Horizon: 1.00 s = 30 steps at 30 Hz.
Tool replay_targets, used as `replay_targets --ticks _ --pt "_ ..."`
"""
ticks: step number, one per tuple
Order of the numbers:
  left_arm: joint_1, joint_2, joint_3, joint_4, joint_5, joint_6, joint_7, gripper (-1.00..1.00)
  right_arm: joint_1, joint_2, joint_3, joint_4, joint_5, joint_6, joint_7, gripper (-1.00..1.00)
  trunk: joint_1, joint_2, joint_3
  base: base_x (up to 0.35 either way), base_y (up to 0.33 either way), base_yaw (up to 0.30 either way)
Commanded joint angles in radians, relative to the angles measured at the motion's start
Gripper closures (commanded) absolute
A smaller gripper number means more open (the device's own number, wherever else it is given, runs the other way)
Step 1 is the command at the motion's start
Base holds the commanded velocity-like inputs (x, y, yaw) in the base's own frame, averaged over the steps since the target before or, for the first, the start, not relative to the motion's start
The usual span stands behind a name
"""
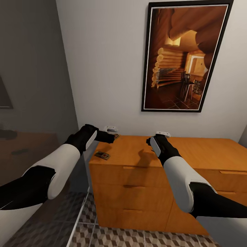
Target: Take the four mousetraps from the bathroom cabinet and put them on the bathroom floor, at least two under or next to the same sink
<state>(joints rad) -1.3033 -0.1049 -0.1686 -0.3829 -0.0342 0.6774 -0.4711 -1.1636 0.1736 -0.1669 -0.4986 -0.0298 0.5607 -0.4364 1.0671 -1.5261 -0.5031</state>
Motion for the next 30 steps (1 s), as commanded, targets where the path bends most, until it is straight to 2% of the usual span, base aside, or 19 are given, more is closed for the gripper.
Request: replay_targets --ticks 1,11,20,30 --pt "-0.001 0.0 -0.003 -0.001 -0.007 0.001 -0.005 1.0 -0.001 0.001 -0.004 -0.001 -0.003 0.002 -0.004 -1.0 0.0 -0.001 -0.001 0.007 0.0 0.0" --pt "-0.001 0.001 -0.003 0.003 -0.005 -0.004 -0.001 1.0 -0.001 0.001 -0.013 0.0 -0.004 -0.003 -0.004 -1.0 0.0 -0.001 -0.001 0.006 0.0 0.0" --pt "-0.001 0.002 -0.003 0.004 -0.003 -0.005 -0.003 1.0 -0.001 0.001 -0.064 -0.002 -0.002 -0.006 0.0 -1.0 0.0 -0.001 -0.001 0.126 0.0 0.0" --pt "-0.001 0.002 -0.003 0.005 -0.004 -0.007 -0.003 1.0 -0.001 0.001 -0.064 -0.016 -0.001 -0.008 0.006 -1.0 0.0 -0.001 -0.001 0.017 0.0 0.0"
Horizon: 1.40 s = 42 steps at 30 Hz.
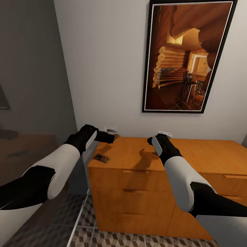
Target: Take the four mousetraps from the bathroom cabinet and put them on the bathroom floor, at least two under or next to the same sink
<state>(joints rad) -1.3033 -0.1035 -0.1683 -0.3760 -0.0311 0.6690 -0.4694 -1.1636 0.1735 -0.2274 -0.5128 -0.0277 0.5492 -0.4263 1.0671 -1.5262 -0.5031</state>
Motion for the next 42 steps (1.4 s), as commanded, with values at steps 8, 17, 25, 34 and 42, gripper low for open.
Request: replay_targets --ticks 8,17,25,34,42 --pt "-0.001 0.001 -0.003 0.0 -0.009 0.001 -0.003 1.0 -0.001 0.001 -0.004 -0.003 -0.003 0.003 -0.004 -1.0 0.0 -0.001 -0.001 0.001 0.0 0.0" --pt "-0.001 -0.001 -0.003 0.0 -0.01 0.001 -0.003 1.0 -0.001 0.001 -0.006 -0.003 -0.003 0.004 -0.004 -1.0 0.0 -0.001 -0.001 0.0 0.0 -0.006" --pt "-0.001 -0.001 -0.003 -0.001 -0.01 0.001 -0.003 1.0 -0.001 0.001 -0.006 -0.003 -0.002 0.004 -0.006 -1.0 0.0 -0.001 -0.001 0.0 0.0 -0.178" --pt "-0.001 -0.001 -0.003 -0.001 -0.01 0.001 -0.002 1.0 -0.001 0.001 -0.006 -0.001 -0.001 0.003 -0.006 -1.0 0.0 -0.001 -0.001 0.0 0.0 -0.109" --pt "-0.001 -0.001 -0.003 0.0 -0.01 0.001 -0.003 1.0 -0.001 0.001 -0.006 0.002 -0.001 0.003 -0.006 -1.0 0.0 -0.001 -0.001 0.0 0.001 -0.009"
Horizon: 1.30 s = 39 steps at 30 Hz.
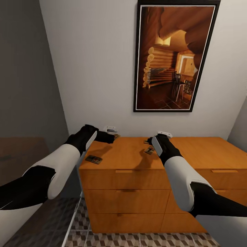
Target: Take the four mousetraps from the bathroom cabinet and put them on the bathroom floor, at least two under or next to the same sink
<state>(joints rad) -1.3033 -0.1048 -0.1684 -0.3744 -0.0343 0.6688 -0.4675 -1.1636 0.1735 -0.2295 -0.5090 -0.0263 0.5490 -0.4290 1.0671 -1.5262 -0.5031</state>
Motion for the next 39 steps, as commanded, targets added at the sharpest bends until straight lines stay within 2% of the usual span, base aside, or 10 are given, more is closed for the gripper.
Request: replay_targets --ticks 1,15,27,39 --pt "-0.001 0.001 -0.003 -0.001 -0.007 0.002 -0.005 1.0 -0.001 0.001 -0.004 -0.001 -0.003 0.003 -0.004 -1.0 0.0 -0.001 -0.001 0.0 0.025 -0.002" --pt "-0.001 0.001 -0.003 -0.001 -0.009 0.002 -0.009 1.0 -0.001 0.001 -0.004 0.003 -0.003 0.002 -0.004 -1.0 0.0 -0.001 -0.001 0.0 0.203 0.0" --pt "-0.001 0.001 -0.003 -0.002 -0.009 0.002 -0.005 1.0 -0.001 0.001 -0.004 0.006 -0.004 0.001 -0.003 -1.0 0.0 -0.001 0.0 0.0 0.021 -0.008" --pt "-0.001 0.001 -0.003 -0.002 -0.008 0.002 -0.005 1.0 -0.001 0.001 -0.005 0.006 -0.001 0.001 -0.005 -1.0 0.0 -0.001 0.01 0.0 0.001 -0.154"
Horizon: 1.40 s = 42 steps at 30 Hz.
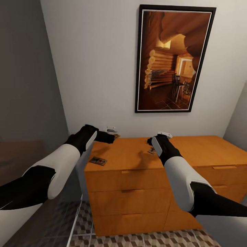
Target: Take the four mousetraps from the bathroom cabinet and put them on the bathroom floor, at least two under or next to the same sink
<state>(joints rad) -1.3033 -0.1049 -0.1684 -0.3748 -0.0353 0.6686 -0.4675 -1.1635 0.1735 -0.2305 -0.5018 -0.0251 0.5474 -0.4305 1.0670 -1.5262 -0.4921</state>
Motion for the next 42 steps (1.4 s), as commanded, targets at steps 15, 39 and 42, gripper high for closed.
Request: replay_targets --ticks 15,39,42 --pt "-0.001 0.0 -0.003 -0.001 -0.007 0.002 -0.009 1.0 -0.001 0.001 -0.004 -0.001 -0.005 0.002 -0.002 -1.0 0.0 -0.001 0.006 0.0 0.06 -0.094" --pt "-0.001 0.0 -0.003 -0.001 -0.006 0.002 -0.007 1.0 -0.001 0.001 -0.006 0.001 -0.007 -0.003 0.0 -1.0 0.0 -0.001 0.006 0.0 0.098 -0.001" --pt "-0.001 0.001 -0.003 -0.001 -0.006 0.002 -0.006 1.0 -0.001 0.0 -0.006 0.001 -0.009 -0.021 0.0 -1.0 0.0 -0.001 0.006 0.0 0.0 0.0"
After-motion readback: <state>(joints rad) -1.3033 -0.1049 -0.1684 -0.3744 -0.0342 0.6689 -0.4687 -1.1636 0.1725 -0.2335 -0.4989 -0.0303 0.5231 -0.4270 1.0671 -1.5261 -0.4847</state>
